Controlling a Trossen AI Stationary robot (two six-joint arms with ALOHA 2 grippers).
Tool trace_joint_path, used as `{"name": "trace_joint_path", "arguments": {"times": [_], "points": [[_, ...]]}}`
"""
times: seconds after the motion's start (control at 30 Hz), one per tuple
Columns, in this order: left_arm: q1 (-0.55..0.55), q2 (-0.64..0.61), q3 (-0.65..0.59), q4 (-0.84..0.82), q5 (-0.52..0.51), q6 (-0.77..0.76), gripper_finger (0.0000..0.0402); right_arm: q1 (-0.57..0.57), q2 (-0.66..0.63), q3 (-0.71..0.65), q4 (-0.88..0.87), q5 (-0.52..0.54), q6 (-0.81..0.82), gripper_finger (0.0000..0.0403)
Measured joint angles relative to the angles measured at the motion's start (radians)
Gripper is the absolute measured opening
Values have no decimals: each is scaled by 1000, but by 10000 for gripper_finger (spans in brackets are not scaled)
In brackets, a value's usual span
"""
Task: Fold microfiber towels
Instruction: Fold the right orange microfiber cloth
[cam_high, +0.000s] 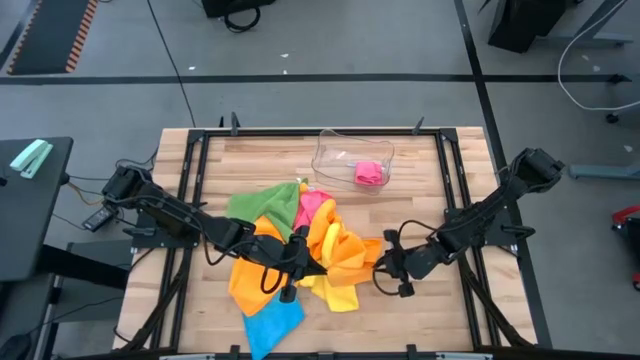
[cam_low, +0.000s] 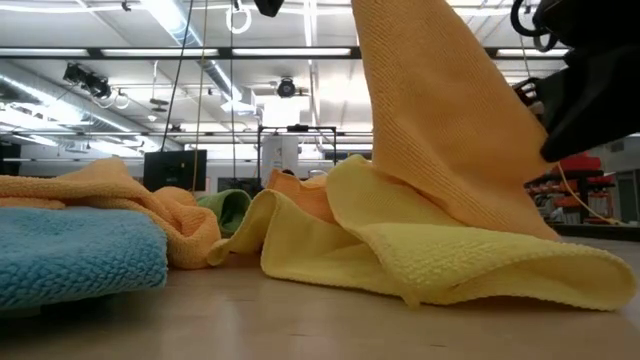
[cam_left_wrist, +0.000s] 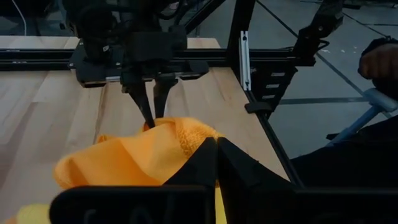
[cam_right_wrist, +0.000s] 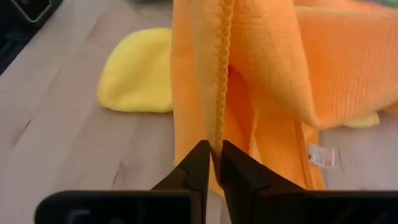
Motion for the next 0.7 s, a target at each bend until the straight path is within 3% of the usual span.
{"name": "trace_joint_path", "arguments": {"times": [0.53,0.7], "points": [[0,0,0,1,-94,56,22,0,0,0,-37,30,19,39],[0,0,0,1,-94,44,23,0,0,0,-33,31,13,8]]}}
